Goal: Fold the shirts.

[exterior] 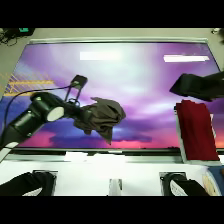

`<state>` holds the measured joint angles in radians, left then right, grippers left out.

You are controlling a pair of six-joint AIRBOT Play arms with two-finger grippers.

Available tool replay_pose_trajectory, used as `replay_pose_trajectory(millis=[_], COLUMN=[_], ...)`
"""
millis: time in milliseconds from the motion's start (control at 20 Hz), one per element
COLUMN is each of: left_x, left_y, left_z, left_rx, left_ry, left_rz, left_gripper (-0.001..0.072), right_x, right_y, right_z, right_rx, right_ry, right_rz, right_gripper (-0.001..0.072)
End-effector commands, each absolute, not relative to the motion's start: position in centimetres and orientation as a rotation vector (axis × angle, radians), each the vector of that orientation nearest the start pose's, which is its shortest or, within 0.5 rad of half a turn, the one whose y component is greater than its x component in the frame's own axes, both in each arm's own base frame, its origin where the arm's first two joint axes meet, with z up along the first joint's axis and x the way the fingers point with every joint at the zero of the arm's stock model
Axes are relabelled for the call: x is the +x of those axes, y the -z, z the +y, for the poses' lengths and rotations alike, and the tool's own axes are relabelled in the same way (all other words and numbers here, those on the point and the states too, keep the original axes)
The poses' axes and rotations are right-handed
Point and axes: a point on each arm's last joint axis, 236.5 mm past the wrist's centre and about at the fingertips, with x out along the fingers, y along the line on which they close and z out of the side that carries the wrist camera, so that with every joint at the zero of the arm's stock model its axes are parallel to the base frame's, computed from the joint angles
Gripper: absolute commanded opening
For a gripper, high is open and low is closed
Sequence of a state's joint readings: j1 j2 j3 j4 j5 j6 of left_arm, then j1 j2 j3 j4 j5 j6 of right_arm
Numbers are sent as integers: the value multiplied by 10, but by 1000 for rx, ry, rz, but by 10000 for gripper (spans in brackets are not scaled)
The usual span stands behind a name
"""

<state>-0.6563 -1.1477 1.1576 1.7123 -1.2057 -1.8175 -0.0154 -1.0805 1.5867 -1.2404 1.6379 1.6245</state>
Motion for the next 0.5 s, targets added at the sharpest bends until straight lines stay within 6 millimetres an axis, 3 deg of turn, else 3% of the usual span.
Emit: replay_pose_trajectory(millis=[0, 100, 250, 350, 450], left_x=[283, 259, 242, 246, 262], left_y=[-37, -6, 45, 67, 73], left_z=[-102, -94, -110, -123, -135], left_rx=[380, 154, -186, -387, -517], left_ry=[205, 215, 229, 208, 193], left_rz=[1343, 1439, 1496, 1473, 1407], left_gripper=[660, 661, 666, 666, 666], right_x=[335, 338, 315, 295, 272], right_y=[-157, -130, -88, -62, -40], right_z=[103, 111, 136, 159, 173], right_rx=[330, 373, 314, 254, 193], right_ry=[-385, -408, -488, -535, -558], right_rz=[1318, 1400, 1522, 1586, 1654], right_gripper=[661, 659, 658, 659, 658])
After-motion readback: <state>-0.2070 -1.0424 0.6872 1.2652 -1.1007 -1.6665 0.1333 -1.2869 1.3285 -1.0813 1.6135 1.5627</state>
